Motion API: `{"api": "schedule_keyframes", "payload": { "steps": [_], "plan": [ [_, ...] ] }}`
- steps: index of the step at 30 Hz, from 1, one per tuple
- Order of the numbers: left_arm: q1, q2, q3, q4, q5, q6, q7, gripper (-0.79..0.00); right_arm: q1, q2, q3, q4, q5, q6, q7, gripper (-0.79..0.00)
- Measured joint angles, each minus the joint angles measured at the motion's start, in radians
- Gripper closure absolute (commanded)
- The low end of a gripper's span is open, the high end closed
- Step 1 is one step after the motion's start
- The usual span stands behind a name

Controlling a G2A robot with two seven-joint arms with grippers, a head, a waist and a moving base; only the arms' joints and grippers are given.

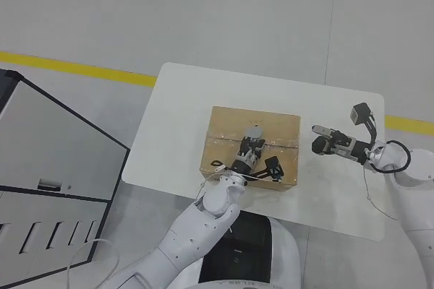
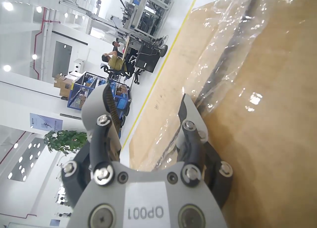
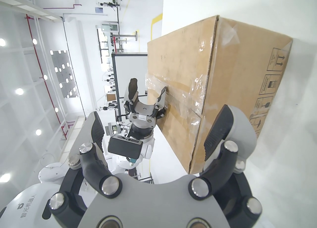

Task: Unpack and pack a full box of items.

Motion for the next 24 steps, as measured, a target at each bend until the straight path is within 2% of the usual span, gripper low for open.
{"api": "schedule_keyframes", "payload": {
  "steps": [24],
  "plan": [
    [-0.104,-0.048,0.096,0.114,-0.045,-0.057,0.037,-0.56,-0.059,0.015,0.078,0.006,0.033,0.005,0.0,-0.785]
  ]
}}
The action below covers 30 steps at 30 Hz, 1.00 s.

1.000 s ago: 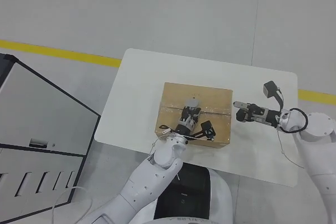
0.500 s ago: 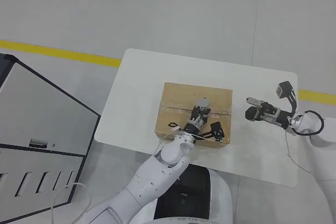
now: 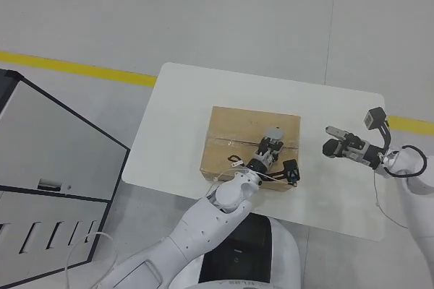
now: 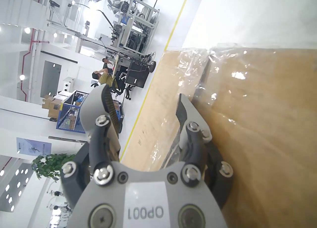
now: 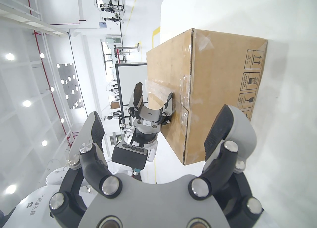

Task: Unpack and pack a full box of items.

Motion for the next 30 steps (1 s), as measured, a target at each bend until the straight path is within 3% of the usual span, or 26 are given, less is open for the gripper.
{"api": "schedule_keyframes", "payload": {
  "steps": [18,24,28,29,30],
  "plan": [
    [-0.063,-0.036,0.062,0.032,-0.013,-0.051,0.02,-0.566,0.0,-0.002,-0.003,-0.001,0.027,-0.004,-0.025,-0.785],
    [-0.077,-0.039,0.055,-0.009,0.02,-0.009,0.008,-0.573,0.008,-0.004,-0.01,0.001,0.034,-0.013,-0.026,-0.785],
    [-0.067,-0.026,0.013,-0.077,0.062,0.001,-0.014,-0.585,0.021,-0.007,-0.02,0.003,0.044,-0.019,-0.024,-0.785],
    [-0.06,-0.022,-0.002,-0.099,0.067,0.001,-0.017,-0.597,0.024,-0.007,-0.023,0.004,0.045,-0.021,-0.024,-0.785],
    [-0.051,-0.017,-0.018,-0.125,0.07,-0.002,-0.02,-0.68,0.028,-0.008,-0.026,0.005,0.047,-0.022,-0.025,-0.785]
  ]
}}
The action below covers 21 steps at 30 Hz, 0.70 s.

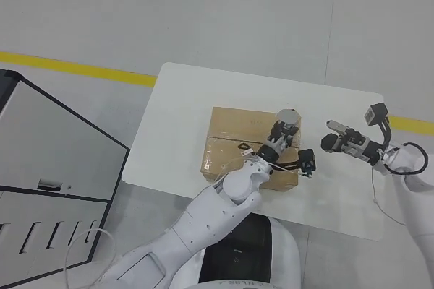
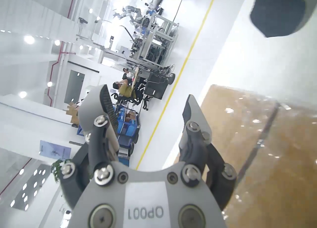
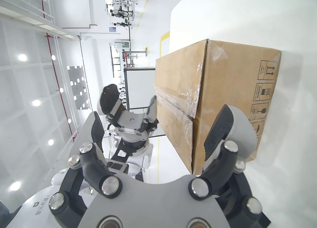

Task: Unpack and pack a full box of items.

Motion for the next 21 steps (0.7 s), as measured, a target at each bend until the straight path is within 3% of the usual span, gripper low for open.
{"api": "schedule_keyframes", "payload": {
  "steps": [2,6,12,16,18,21],
  "plan": [
    [0.029,0.014,-0.045,-0.074,0.002,-0.023,0.0,-0.782,0.009,-0.002,-0.007,0.005,0.006,-0.003,0.0,-0.785],
    [0.113,0.05,-0.17,-0.259,-0.055,-0.154,0.037,-0.785,0.034,-0.005,-0.021,0.02,0.011,-0.011,-0.006,-0.785],
    [0.245,0.108,-0.462,-0.508,-0.125,-0.337,0.125,-0.785,0.072,-0.015,-0.029,0.056,0.042,-0.054,-0.067,-0.785],
    [0.274,0.13,-0.62,-0.546,-0.232,-0.437,0.167,-0.785,0.075,-0.021,0.006,0.101,0.099,-0.147,-0.171,-0.785],
    [0.267,0.137,-0.669,-0.535,-0.259,-0.46,0.176,-0.785,0.068,-0.024,0.025,0.122,0.12,-0.198,-0.213,-0.723],
    [0.254,0.143,-0.726,-0.51,-0.308,-0.481,0.191,-0.785,0.047,-0.028,0.056,0.15,0.142,-0.302,-0.297,-0.785]
  ]
}}
